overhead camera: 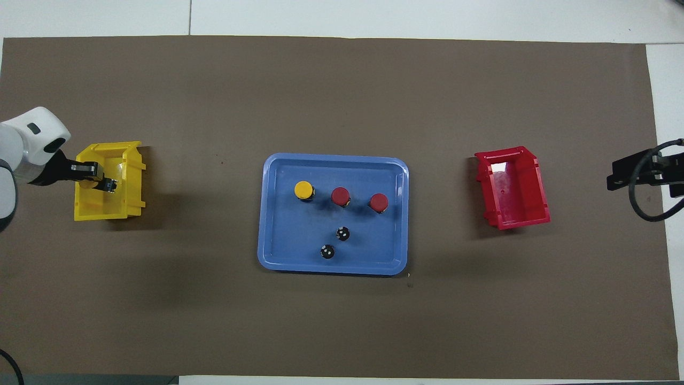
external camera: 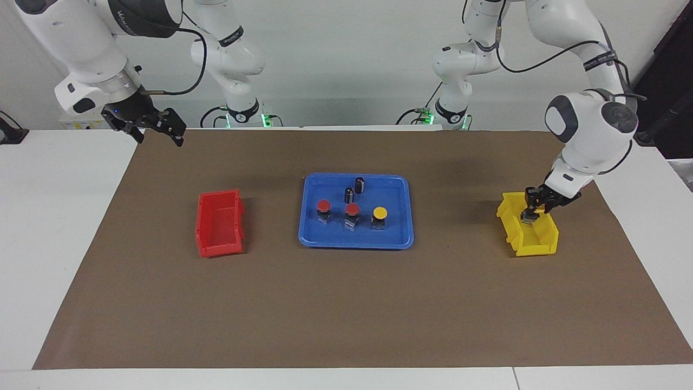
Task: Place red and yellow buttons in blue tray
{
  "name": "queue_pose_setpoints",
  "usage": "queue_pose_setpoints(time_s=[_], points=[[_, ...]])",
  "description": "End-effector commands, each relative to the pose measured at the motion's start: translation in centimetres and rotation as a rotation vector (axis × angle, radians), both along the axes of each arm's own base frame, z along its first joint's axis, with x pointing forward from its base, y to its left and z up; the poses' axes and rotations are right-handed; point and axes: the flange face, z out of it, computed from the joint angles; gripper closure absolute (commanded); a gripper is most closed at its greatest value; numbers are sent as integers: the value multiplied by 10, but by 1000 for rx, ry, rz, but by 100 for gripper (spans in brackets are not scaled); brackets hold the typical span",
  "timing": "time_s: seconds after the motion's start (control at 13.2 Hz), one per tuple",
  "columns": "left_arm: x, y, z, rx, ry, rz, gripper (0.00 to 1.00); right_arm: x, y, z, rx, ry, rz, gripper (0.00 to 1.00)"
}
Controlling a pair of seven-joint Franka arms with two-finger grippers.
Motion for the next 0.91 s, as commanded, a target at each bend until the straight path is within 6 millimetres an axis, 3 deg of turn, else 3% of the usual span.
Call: queue_pose_setpoints(time_s=[0.0,0.15,0.3,0.38,0.61,0.83], points=[[16,-95,33,62,-6,32,99,-6,-2,3,-7,-20,18,0],[-14,-181,4,42,-52,166,99,-5,0,4,-4,-21,20,0],[-32,-256,-19,-77,-86,206,99,-5,0,2,-4,-18,20,0],[-36,-280,-32,-111,-70,204,99,-5,-1,2,-5,-18,18,0],[-44,-314,-44,-173,-66,183,99,-4,-1,2,-15,-34,20,0],[-53,-329,-67,-181,-55,178,99,-4,-1,3,-14,-37,22,0]])
